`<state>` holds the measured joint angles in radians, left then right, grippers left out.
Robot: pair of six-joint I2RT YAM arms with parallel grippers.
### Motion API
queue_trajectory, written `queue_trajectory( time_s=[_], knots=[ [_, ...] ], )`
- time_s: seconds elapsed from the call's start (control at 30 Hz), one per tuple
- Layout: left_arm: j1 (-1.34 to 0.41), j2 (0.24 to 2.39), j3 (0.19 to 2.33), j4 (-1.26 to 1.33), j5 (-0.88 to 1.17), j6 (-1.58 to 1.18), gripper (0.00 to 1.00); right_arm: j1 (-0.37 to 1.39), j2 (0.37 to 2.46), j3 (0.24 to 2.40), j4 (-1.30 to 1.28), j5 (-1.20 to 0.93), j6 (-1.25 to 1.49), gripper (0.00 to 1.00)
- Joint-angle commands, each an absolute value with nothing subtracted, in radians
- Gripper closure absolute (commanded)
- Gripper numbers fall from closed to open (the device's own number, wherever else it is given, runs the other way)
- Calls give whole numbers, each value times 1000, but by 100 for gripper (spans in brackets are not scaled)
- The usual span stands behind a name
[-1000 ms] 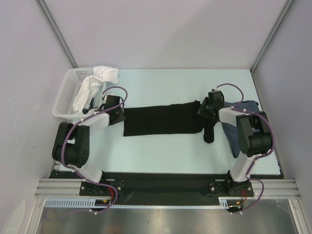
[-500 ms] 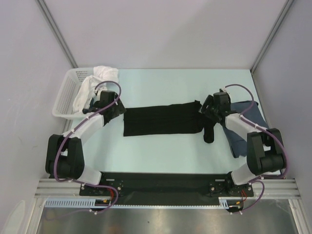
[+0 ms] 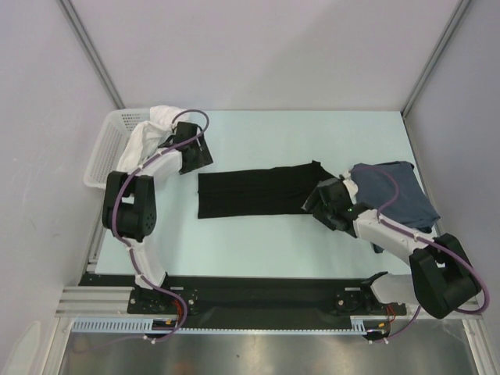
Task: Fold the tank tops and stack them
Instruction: Fold the tank top
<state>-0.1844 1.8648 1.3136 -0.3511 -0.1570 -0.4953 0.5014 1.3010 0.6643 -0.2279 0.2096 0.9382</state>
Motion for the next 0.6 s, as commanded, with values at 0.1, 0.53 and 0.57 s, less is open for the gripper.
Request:
queue_trajectory(
  time_s=[0.1,0.53,0.57],
  knots=[
    [-181,1970,1448,-410,-106,-466,28,500,1247,568,-175,321,1215,27],
    [-166,2068,1480,-420,-118,-471,40,370,1284,554,-204,379,1258,61],
    [-161,2069,1480,-425,-126,-474,46,362,1275,552,-206,382,1249,67]
  ],
)
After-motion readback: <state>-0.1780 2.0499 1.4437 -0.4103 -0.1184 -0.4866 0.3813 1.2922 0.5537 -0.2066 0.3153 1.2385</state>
